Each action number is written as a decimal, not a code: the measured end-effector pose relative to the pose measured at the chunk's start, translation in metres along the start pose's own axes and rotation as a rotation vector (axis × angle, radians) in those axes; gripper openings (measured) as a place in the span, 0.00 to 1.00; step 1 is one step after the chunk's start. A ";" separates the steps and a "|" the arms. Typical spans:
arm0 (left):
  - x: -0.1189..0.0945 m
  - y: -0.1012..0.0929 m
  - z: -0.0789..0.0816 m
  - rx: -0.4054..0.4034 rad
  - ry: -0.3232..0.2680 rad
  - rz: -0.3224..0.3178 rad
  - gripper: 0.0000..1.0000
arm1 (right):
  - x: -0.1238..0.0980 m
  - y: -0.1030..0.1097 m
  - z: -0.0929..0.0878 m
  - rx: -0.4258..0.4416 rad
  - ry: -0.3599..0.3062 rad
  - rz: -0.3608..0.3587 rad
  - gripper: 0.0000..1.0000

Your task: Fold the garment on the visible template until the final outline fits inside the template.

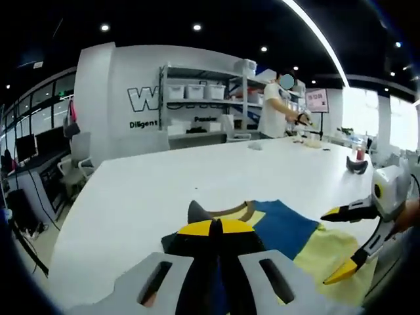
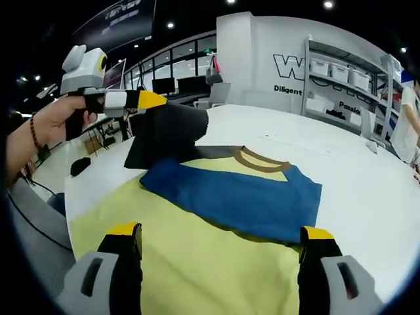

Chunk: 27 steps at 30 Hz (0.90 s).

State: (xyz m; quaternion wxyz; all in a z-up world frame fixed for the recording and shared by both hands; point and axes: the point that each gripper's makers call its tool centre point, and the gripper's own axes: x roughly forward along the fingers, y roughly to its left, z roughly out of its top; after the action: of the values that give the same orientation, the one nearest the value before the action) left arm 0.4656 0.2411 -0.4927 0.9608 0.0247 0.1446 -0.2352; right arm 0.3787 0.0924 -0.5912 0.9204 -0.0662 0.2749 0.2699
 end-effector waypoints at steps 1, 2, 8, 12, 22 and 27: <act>0.003 -0.004 -0.002 -0.007 0.007 -0.005 0.00 | 0.000 0.000 0.000 0.001 -0.001 -0.001 0.99; 0.005 -0.006 -0.004 -0.013 0.010 -0.009 0.00 | -0.001 0.000 0.001 -0.002 -0.004 0.002 0.99; 0.017 -0.019 -0.016 -0.070 0.029 -0.025 0.00 | 0.000 0.004 -0.003 -0.005 0.012 0.014 0.99; 0.022 -0.024 -0.027 -0.125 0.037 -0.030 0.00 | -0.001 0.003 -0.003 -0.012 0.013 0.008 0.99; 0.029 -0.029 -0.054 -0.140 0.083 -0.043 0.00 | -0.002 0.004 -0.003 -0.017 0.011 0.007 0.99; 0.035 -0.039 -0.068 -0.146 0.115 -0.069 0.00 | -0.003 0.002 -0.003 -0.011 0.013 0.000 0.99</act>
State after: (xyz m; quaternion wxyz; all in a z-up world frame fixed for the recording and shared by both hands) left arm 0.4588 0.1984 -0.5669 0.9415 -0.0370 0.2170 -0.2553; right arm 0.3743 0.0916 -0.5925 0.9181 -0.0731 0.2794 0.2713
